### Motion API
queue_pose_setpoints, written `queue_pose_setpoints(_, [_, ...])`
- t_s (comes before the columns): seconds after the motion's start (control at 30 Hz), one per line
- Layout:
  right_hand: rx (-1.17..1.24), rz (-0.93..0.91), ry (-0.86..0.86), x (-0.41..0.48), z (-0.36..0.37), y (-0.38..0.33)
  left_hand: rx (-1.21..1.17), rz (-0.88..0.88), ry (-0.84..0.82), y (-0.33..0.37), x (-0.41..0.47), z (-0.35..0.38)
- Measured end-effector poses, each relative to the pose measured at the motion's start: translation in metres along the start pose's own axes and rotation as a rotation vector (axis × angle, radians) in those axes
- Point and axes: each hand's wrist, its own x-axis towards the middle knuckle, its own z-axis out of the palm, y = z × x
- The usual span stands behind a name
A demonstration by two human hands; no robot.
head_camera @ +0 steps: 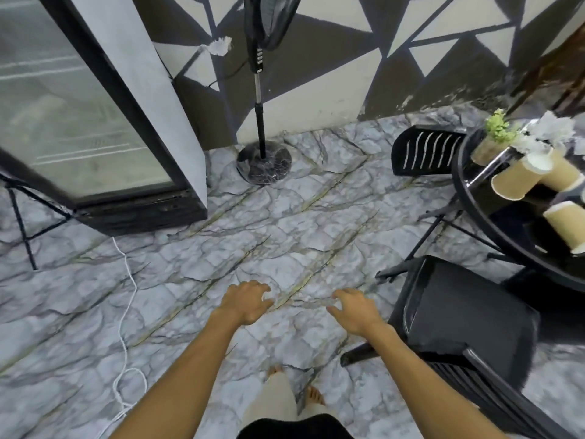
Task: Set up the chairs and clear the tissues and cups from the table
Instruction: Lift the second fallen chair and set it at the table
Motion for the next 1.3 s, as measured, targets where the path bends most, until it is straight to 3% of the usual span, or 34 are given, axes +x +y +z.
queue_pose_setpoints(0.7, [0.176,0.203,0.075,0.234,-0.191,-0.028,0.163,0.198,-0.029,-0.043,0.261,-0.251])
queue_pose_setpoints(1.07, [0.285,0.286,0.1,0.346,-0.289,0.041,0.263,0.286,-0.074,0.023,0.415,-0.355])
queue_pose_setpoints(1.3, [0.286,0.292,0.063,0.417,-0.389,0.11,0.32,0.331,-0.064,0.094,0.516,-0.445])
